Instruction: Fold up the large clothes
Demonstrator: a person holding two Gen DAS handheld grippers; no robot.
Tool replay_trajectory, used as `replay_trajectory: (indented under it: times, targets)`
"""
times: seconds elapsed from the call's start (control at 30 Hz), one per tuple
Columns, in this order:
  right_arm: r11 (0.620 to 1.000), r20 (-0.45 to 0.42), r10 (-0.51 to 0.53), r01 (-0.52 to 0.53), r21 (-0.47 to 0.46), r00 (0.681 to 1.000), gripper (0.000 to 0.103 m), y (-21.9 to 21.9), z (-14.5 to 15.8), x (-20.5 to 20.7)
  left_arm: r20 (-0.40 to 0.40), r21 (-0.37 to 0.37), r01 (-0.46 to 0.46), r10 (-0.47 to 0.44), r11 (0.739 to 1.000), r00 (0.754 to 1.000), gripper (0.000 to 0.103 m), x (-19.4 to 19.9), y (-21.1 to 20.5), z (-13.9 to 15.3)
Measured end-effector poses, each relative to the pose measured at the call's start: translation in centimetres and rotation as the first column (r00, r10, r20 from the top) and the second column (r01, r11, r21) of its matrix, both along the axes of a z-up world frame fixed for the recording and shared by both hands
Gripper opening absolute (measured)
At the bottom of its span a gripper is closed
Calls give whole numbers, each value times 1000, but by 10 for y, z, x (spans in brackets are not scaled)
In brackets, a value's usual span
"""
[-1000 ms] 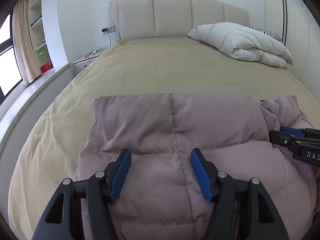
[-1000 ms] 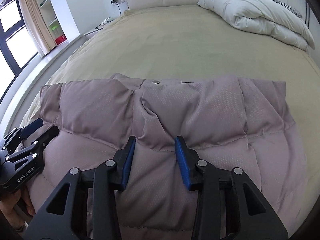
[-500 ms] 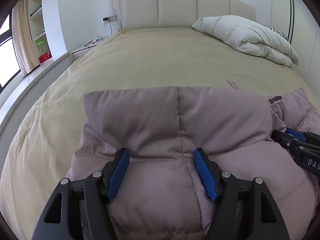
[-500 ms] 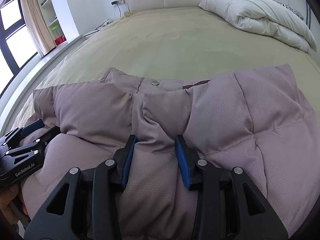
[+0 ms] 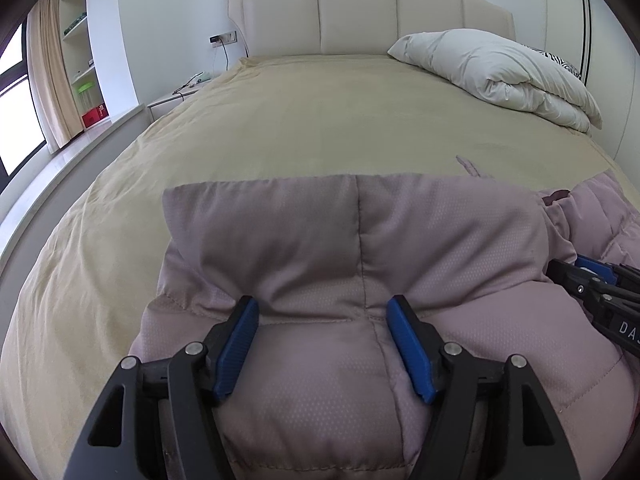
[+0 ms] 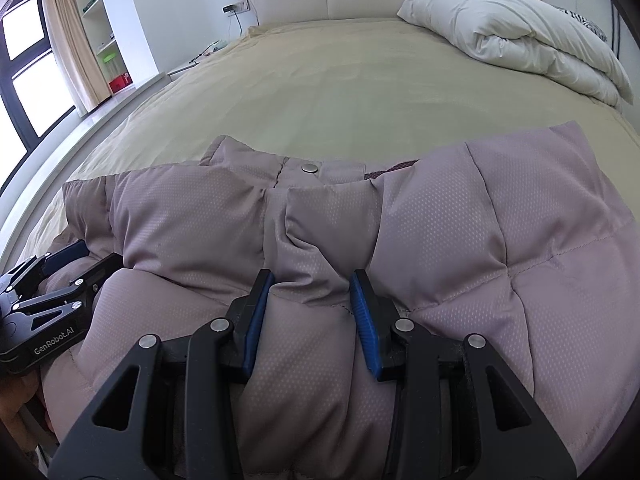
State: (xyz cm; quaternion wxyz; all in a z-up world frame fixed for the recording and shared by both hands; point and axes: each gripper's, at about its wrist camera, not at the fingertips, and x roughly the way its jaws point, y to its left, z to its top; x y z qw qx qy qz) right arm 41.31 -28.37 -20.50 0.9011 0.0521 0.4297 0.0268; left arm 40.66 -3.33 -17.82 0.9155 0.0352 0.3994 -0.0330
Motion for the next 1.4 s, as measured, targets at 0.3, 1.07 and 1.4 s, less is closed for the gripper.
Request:
replay_trajectory:
  times: [0.3,1.07,1.4]
  targets:
    - [991,74,-8,-2,130,997,40,-21,40,-37,49,-85,-15,20,996,999,70,-25,10,47]
    - [969,-12,-232,232,80,973,47,-121,-8,-26,-31,-51,-20,19,998,999,72,16,3,9]
    - [971,-12,-235,235,41,972,47,-118,-18,-22,-29,-48,-21,19,999,999,72,18,-2,6]
